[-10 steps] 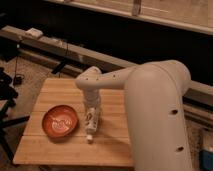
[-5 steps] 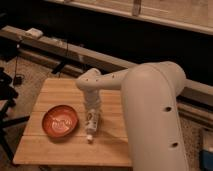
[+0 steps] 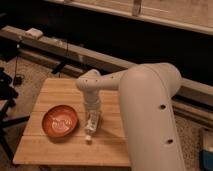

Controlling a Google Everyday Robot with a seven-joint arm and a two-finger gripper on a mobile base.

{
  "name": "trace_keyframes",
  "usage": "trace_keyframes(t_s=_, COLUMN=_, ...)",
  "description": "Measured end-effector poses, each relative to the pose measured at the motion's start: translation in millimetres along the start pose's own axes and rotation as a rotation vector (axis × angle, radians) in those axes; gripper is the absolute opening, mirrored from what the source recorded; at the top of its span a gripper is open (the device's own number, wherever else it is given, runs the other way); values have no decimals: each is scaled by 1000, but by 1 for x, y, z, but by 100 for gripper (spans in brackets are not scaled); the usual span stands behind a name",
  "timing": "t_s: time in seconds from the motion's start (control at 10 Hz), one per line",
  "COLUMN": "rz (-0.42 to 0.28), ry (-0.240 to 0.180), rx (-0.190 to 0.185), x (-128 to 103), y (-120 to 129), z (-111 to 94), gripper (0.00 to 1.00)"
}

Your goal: Place the bottle in the ceramic bowl

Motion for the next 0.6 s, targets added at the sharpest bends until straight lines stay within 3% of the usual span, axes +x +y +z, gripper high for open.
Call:
trace_keyframes(t_s=0.4, rz=-21, ry=31, rx=6, x=1, y=4, z=5, gripper=63)
trace_keyframes(t_s=0.5, rz=-26, ry=38, rx=8, x=2, y=5, z=6, gripper=57)
trace_keyframes(t_s=0.6, rz=-21, ry=53, rx=1, x=3, y=5, z=4, gripper=43)
